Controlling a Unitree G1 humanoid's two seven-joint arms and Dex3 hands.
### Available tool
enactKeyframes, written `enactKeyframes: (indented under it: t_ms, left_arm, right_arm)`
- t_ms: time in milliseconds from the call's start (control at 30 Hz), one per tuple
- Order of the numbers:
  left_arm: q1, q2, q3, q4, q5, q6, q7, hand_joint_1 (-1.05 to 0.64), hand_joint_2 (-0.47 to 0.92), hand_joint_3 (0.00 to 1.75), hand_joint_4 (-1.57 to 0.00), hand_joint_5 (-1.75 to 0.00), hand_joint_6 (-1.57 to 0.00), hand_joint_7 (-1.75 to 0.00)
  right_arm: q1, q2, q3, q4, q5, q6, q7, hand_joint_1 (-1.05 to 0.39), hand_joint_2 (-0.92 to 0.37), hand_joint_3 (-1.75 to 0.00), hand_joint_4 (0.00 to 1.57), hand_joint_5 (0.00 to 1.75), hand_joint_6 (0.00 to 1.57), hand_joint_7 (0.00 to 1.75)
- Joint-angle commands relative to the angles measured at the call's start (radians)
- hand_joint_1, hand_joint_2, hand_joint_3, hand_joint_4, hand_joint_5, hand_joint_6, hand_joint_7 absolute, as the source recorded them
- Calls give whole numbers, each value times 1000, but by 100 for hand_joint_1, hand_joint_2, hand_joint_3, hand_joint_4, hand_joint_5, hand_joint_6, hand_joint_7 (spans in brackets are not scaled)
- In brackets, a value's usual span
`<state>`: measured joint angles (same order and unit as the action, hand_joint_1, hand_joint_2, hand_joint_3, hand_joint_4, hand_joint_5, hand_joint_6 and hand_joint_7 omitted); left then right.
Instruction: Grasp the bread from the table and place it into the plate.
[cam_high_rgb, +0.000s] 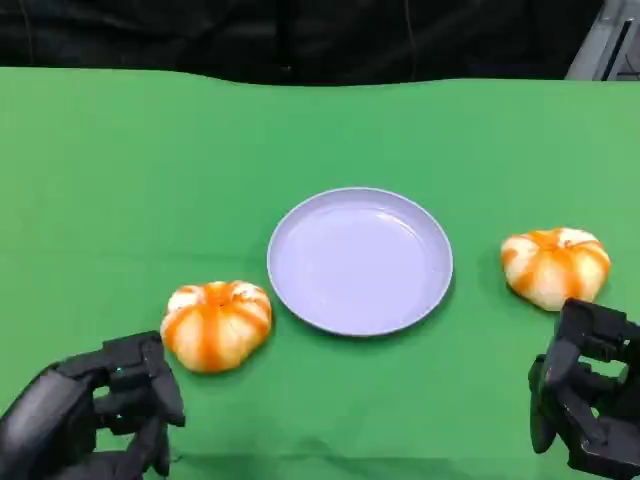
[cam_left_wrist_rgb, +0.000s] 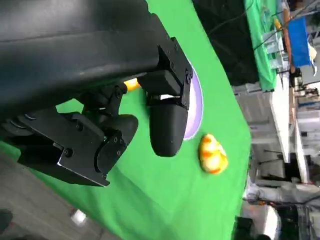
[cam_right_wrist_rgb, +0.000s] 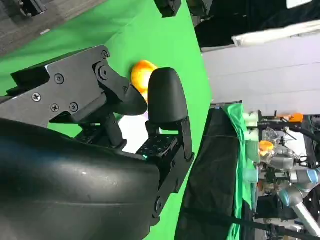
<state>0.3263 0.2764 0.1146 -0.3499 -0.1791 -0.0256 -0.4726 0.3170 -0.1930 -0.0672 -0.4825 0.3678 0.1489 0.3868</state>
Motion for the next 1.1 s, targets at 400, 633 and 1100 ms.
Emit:
enactKeyframes:
  t_ms: [400,633,1100]
  left_arm:
    - [-99,22,-102,63,965,-382,487,-97,92,41,0,0,-35,0]
    - [-234,55,-204,131,1207,-210,461,-97,92,36,0,0,-30,0]
    - [-480,51,-351,546,1198,-50,534,-99,92,38,-5,-2,-31,-1]
  right_arm:
    - [-4,-8,-13,-13,17,38,-8,0,-69,-106,78,175,66,164]
    - [-2,-13,-12,-11,16,34,-5,1,-69,-107,80,175,66,164]
    - [27,-9,-2,-50,16,31,-13,0,-69,-107,81,175,67,162]
